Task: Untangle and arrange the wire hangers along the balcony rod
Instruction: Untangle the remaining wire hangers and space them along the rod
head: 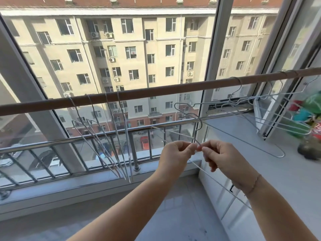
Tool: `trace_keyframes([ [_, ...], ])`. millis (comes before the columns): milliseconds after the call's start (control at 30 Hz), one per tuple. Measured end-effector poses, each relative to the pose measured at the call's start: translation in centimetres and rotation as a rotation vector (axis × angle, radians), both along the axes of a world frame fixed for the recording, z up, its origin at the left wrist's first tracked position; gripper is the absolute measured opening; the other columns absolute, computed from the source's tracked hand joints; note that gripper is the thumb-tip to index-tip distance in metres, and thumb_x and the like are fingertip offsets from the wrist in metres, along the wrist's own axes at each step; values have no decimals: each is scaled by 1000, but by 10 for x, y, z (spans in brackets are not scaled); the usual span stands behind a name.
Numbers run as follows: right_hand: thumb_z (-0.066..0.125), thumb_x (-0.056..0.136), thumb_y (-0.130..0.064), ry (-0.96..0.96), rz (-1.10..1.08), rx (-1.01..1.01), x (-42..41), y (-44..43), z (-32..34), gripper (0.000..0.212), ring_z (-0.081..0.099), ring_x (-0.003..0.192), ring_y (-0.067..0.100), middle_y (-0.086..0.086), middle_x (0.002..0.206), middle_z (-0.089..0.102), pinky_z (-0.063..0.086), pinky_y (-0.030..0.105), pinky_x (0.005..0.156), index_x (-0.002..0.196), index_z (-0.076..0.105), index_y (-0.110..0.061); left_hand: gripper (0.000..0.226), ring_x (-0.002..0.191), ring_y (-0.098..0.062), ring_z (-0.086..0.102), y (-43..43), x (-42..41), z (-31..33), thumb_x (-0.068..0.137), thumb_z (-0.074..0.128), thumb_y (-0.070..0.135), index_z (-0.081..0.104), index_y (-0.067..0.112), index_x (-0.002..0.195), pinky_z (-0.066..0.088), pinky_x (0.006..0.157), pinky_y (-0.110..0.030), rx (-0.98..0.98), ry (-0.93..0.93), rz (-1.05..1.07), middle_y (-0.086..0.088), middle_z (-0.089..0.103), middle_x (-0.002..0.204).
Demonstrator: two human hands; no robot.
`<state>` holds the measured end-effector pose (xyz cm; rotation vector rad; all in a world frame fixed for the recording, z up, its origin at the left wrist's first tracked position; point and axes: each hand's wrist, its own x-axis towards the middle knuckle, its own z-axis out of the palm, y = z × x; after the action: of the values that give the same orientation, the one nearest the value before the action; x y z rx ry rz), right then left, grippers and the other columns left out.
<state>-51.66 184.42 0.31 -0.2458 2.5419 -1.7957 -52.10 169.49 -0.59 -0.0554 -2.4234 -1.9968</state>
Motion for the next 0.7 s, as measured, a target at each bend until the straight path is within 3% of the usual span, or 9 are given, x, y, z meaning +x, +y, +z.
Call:
trace_keyframes([
  [200, 51, 92, -8, 70, 69, -260, 4, -20, 30, 15, 46, 44, 11, 3, 55, 55, 40, 20, 42, 98, 65, -6, 8, 70, -7, 60, -3, -2, 33, 84, 67, 22, 71, 18, 88, 50, 72, -25, 177, 127, 26, 4, 69, 76],
  [467, 51, 93, -10, 93, 149, -346, -12, -73, 50, 17, 46, 43, 10, 11, 59, 57, 38, 18, 40, 98, 65, -1, 13, 75, -13, 61, -46, -7, 60, 87, 63, 18, 70, 9, 95, 48, 65, -18, 205, 118, 175, -7, 70, 84],
  [700, 51, 93, -9, -18, 196, -338, -25, -115, 36, 19, 45, 40, 9, 6, 54, 58, 37, 18, 38, 93, 63, 6, 16, 73, -22, 59, -78, -4, 54, 91, 56, 14, 66, 4, 97, 54, 80, -38, 185, 15, 284, -14, 66, 81],
])
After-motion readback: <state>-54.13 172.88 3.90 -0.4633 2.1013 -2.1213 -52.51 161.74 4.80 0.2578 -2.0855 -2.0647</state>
